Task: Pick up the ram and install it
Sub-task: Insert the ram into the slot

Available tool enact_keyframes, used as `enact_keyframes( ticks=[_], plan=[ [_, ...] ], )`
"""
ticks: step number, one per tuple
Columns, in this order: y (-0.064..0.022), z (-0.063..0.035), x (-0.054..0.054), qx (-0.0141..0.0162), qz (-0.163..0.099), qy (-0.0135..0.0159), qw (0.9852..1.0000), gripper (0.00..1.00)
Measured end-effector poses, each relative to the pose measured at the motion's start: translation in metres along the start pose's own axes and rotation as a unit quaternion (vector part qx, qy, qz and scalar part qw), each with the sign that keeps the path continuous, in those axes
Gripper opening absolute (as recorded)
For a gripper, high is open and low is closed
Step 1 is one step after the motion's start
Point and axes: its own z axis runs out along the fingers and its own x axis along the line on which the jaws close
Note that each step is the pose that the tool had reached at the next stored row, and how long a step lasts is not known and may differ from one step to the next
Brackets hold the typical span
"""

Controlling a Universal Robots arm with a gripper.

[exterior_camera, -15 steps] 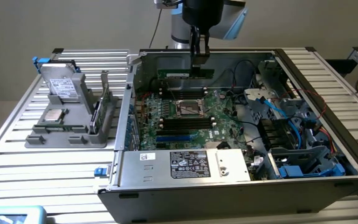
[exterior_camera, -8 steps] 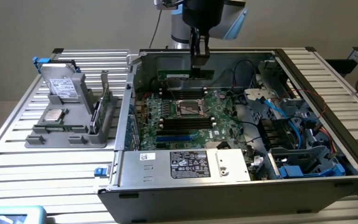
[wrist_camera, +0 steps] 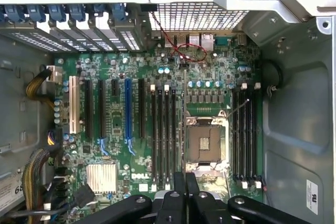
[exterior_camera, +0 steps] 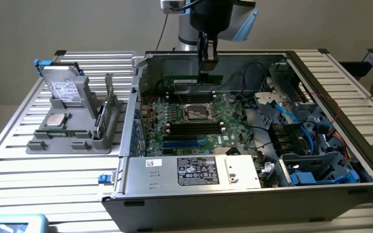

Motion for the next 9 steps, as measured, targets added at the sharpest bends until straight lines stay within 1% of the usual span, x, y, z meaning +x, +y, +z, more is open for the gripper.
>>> enact_keyframes(
  ticks=[2,4,5,7,8,9],
  plan=[
    [0.0,0.0016,0.0,0.0004,0.0,0.0017,1.0,0.12],
    [0.0,0.0032,0.0,0.0018,0.0,0.0038,1.0,0.12],
    [0.0,0.0039,0.0,0.0029,0.0,0.0054,1.0,0.12],
    [0.0,0.0049,0.0001,0.0055,0.0,0.0097,0.9999,0.12],
    [0.0,0.0051,0.0001,0.0064,0.0,0.0097,0.9999,0.12],
    [-0.0001,0.0051,0.0001,0.0067,0.0,0.0098,0.9999,0.12]
  ],
)
